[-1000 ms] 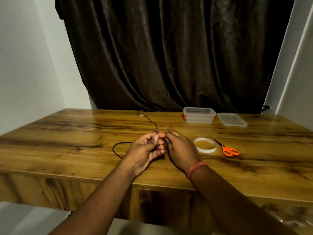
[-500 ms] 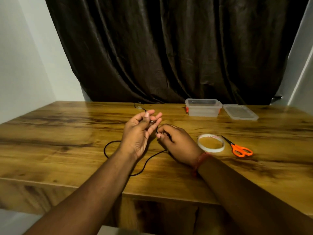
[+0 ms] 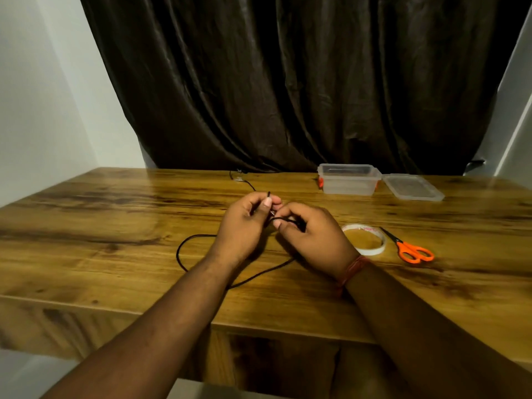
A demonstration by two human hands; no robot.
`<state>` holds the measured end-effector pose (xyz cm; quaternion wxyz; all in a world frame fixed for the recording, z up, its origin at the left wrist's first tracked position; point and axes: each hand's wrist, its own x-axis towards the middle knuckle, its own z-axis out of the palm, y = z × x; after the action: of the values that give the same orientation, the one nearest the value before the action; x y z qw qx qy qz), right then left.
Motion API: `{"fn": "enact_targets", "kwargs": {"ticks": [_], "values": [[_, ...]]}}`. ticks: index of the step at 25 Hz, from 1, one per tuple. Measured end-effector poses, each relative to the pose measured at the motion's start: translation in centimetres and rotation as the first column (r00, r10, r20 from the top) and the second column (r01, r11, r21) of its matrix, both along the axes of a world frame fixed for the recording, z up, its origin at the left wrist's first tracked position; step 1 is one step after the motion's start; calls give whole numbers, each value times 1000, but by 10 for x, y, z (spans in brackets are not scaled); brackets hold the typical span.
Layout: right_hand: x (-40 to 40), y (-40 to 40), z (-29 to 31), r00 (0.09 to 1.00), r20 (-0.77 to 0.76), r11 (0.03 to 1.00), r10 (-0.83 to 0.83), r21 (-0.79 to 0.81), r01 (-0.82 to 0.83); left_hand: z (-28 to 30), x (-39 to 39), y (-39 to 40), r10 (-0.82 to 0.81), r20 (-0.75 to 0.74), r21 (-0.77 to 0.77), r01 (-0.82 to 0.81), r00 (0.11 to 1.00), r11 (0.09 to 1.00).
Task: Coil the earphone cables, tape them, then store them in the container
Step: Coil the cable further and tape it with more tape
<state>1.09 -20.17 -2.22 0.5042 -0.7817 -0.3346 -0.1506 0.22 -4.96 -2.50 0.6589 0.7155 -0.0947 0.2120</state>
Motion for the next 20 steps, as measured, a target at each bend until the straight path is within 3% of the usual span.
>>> {"fn": "enact_targets", "kwargs": {"ticks": [2,4,11,13,16,18,20], "values": [[-1,-1,3,975,-198,971,101,235,-53,1,-5,-1,77,48,209,-85,996,974],[0,-3,5,926,-300,913,231,395,-100,4,-12,-5,75,55,276,-88,996,957],[1,-4,10,743,-358,656,565,742,-141,5,-15,-6,32,22,180,-35,999,983],[-1,-7,11,759,-368,687,537,713,-140,8,-15,-6,-4,62,214,-10,998,977],[3,-12,11,938,-224,857,264,500,-122,8,-18,-3,-29,106,298,-4,994,955],[7,-14,10,998,-28,936,59,348,-46,8,-23,-5,-111,-1,221,109,994,969],[9,-14,9,993,79,963,-90,261,67,8,-28,-7,-242,-104,138,256,965,957]]}}
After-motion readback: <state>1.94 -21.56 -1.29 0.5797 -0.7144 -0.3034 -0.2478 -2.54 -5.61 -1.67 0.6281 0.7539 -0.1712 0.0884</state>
